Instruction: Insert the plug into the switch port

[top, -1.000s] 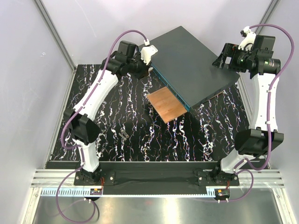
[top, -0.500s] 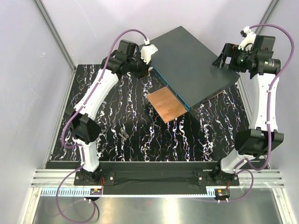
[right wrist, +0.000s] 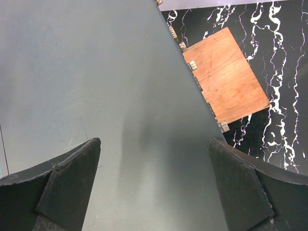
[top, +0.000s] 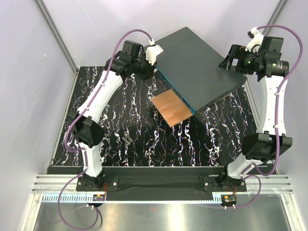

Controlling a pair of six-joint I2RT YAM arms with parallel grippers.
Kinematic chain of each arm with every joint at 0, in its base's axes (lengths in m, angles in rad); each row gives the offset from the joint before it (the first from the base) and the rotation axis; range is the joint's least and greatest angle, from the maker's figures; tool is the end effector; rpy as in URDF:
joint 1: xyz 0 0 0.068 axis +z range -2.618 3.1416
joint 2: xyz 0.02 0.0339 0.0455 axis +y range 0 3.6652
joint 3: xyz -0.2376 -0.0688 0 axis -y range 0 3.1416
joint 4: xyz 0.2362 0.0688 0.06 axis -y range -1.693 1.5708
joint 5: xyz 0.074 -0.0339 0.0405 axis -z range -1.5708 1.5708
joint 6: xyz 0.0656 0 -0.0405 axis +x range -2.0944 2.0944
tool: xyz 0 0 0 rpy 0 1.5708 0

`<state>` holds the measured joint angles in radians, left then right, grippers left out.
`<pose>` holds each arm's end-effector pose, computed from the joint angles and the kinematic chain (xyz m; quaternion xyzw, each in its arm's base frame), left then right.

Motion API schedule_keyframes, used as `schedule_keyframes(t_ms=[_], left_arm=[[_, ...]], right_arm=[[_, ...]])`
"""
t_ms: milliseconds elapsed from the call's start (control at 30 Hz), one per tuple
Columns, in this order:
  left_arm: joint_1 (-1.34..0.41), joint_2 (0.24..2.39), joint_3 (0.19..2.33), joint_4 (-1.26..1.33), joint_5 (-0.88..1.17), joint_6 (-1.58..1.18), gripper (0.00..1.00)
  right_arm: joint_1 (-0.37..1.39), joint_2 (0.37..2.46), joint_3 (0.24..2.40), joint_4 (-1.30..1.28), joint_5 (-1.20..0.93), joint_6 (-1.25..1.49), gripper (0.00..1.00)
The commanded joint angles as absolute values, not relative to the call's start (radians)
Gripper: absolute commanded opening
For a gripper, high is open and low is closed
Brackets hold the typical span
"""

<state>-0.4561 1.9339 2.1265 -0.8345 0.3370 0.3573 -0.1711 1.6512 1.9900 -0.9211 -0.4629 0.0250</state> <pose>0.3797 -0.2105 0.3583 0.4177 0.7798 -0.1716 0.4336 0.3526 -0.0312 0.4124 -0.0244 0.8634 0.1677 0.4752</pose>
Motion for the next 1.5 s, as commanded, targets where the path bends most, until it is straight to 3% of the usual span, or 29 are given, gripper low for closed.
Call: schedule_keyframes(t_ms=[0,367,867,967,1133,1467], left_arm=[[-0.465,1.945,2.192,-0.775,0.383,0.342,0.0],[-0.466,1.967,2.206,-0.729,0.434,0.313,0.0],[-0.477,2.028,2.275,-0.661,0.492,0.29,0.1],[-0.476,2.028,2.279,-0.652,0.489,0.284,0.17],[-0.465,1.98,2.244,-0.689,0.477,0.305,0.39],[-0.39,1.832,2.079,-0.793,0.489,0.363,0.54]], right_arm=[[-0.17,1.654,1.974,-0.965,-0.474,0.04,1.0],[-0.17,1.657,1.967,-0.96,-0.477,0.04,1.0],[-0.17,1.654,1.957,-0.959,-0.479,0.037,1.0],[-0.17,1.654,1.963,-0.96,-0.477,0.037,1.0],[-0.17,1.652,1.967,-0.963,-0.474,0.034,1.0],[-0.17,1.641,1.96,-0.962,-0.483,0.035,1.0]])
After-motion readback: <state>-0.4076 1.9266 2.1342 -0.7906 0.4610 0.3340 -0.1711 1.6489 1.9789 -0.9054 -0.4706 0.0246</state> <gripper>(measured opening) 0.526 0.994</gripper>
